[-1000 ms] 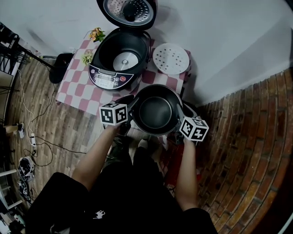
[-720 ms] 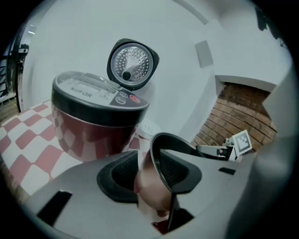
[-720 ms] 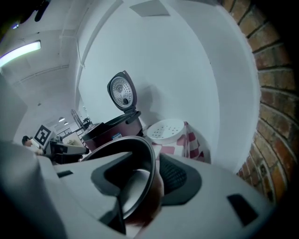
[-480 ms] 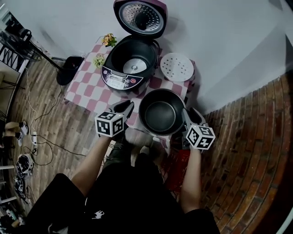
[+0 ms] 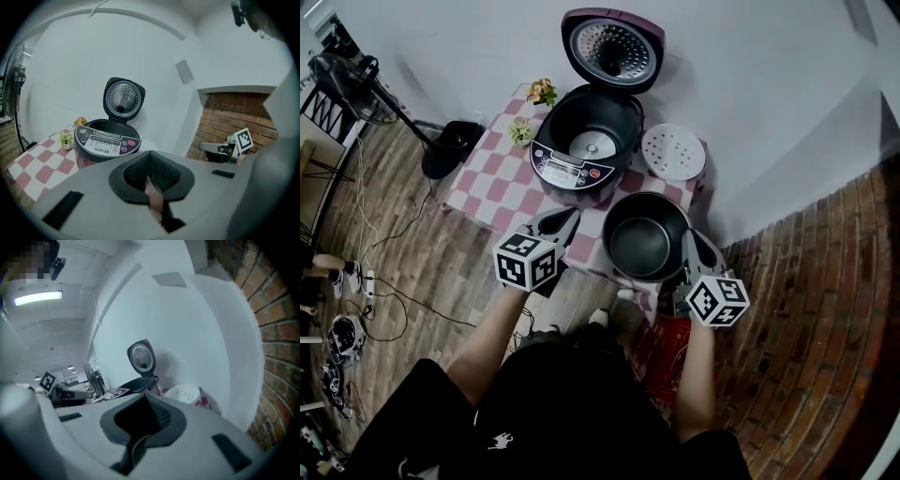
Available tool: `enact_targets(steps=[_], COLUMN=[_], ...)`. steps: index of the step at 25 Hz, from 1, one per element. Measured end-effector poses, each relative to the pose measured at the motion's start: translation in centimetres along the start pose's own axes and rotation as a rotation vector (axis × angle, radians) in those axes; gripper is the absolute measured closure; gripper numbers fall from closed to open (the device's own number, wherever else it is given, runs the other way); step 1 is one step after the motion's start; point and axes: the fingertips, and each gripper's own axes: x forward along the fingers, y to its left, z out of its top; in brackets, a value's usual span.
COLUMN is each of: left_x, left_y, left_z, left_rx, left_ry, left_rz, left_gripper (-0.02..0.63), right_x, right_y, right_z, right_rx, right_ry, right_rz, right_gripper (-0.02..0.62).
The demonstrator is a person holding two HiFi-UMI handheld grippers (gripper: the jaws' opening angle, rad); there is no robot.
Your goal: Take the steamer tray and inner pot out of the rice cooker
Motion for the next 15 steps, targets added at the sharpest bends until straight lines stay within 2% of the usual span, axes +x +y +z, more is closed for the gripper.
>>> enact_targets(steps=[6, 15], left_x=[-3.2, -9.0], left_y=[0.8, 2.3], left_z=[1.2, 2.4], left_rx=[0.076, 0.178], left_ry=[-0.027, -0.077], left_rz=[-0.033, -0.051], left_gripper=[0.603, 0.603], right_x=[-1.4, -5.5], right_y=[4.8, 11.2], right_z=[0.5, 1.0], right_rx=[-0.044, -0.074], right_ry=[-0.037, -0.061], right_rz=[-0.035, -0.177], right_gripper=[0.594, 0.594])
